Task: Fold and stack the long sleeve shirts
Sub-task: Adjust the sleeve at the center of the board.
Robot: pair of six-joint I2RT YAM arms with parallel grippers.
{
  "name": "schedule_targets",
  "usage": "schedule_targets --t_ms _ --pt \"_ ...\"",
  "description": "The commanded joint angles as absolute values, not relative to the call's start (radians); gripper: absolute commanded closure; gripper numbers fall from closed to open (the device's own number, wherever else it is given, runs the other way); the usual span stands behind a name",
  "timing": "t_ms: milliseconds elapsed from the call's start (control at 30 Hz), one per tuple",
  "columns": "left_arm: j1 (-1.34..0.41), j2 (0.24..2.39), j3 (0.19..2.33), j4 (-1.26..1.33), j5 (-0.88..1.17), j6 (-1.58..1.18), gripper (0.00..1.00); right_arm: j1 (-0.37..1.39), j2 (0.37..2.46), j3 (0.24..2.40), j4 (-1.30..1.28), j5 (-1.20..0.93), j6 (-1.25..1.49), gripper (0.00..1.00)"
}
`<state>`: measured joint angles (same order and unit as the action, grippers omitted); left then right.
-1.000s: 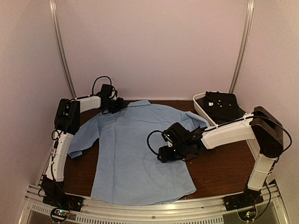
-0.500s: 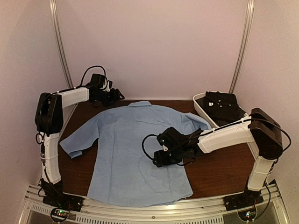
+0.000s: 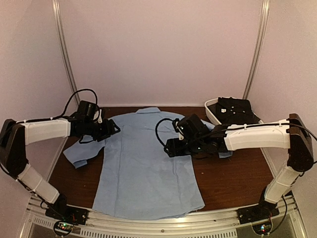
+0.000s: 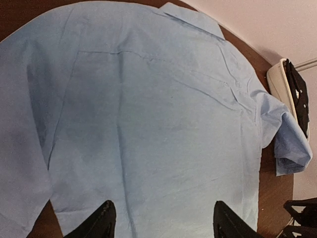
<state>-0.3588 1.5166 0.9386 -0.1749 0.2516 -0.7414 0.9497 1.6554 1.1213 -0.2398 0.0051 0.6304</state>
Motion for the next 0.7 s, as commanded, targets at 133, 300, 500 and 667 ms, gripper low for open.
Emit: schedule_targets --t_ms 133,300,500,667 --pt "-0.337 1.227 0.739 -0.352 -0.129 -0.867 0.31 0.928 1.557 1.086 -0.252 0.103 0.554 0.30" --pt "-0.271 1.112 0.682 -0.545 -0.329 -0.940 0.24 0.925 1.577 1.123 -0.245 0.103 0.499 0.30" --pt "-0.123 1.044 0.587 -0.508 -0.278 -0.929 0.19 0.918 1.584 1.133 -0.217 0.052 0.454 0.29" --pt "-0.028 1.100 0.551 -0.442 -0.219 -0.947 0.18 0.916 1.598 1.138 -0.219 0.021 0.424 0.29"
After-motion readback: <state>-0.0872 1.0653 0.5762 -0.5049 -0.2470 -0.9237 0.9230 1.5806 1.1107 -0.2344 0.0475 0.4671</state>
